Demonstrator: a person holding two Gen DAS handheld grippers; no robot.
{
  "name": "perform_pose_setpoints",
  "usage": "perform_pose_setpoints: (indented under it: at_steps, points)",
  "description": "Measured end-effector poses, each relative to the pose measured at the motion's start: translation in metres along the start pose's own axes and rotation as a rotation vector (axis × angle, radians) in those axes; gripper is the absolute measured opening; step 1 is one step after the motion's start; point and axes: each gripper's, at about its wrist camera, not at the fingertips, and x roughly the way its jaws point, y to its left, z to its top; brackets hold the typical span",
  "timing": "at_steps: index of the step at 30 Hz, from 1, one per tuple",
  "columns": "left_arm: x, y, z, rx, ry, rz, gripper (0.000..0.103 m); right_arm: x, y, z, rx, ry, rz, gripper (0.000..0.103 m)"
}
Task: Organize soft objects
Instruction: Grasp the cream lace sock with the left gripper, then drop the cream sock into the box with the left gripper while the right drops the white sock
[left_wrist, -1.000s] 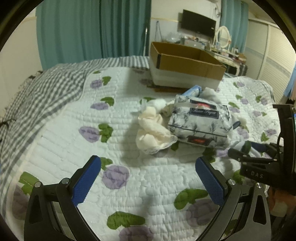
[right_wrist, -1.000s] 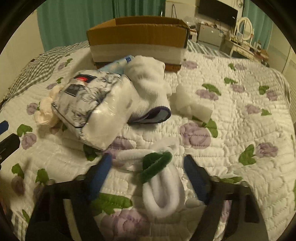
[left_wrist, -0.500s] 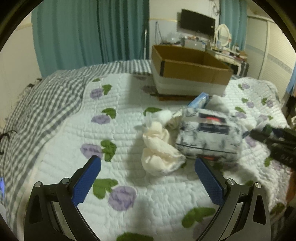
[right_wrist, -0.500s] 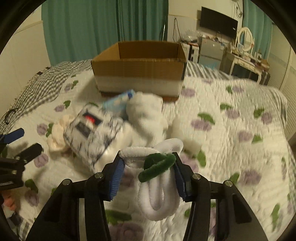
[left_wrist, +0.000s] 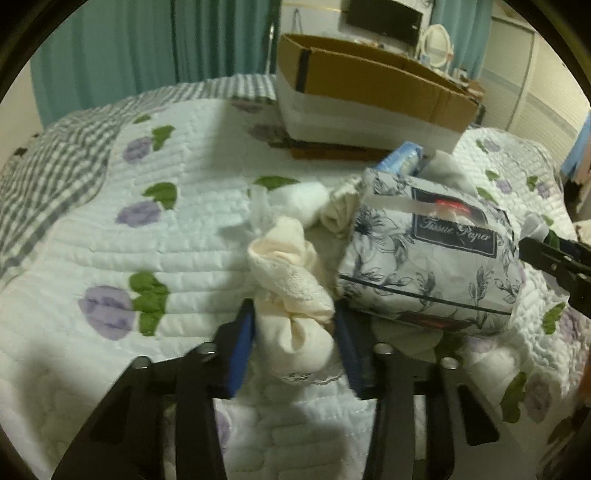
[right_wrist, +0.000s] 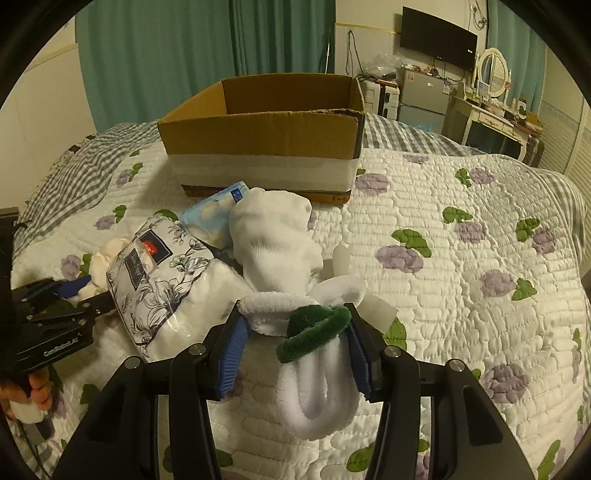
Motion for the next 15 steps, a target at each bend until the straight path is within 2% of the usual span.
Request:
perform_pose_setpoints:
  at_steps: [2,8,15]
  points:
    - [-0.002,-0.004,-0.001,0.022,-0.002,-0.007,0.021,-0.001,0.001,-0.001,-0.002,-0.002,0.000,0.050]
    - [-0.027,-0.005,-0.003,0.035,-0.054,-0.001,0.019,-0.014,0.004,-0.003,-0.004,-0.026,0.005,0.050]
    - [-0.073,-0.010,-0.003,0.043,-0.139,-0.005,0.019,-0.059,0.012,-0.007,0.000,-0.090,0.013,0.050]
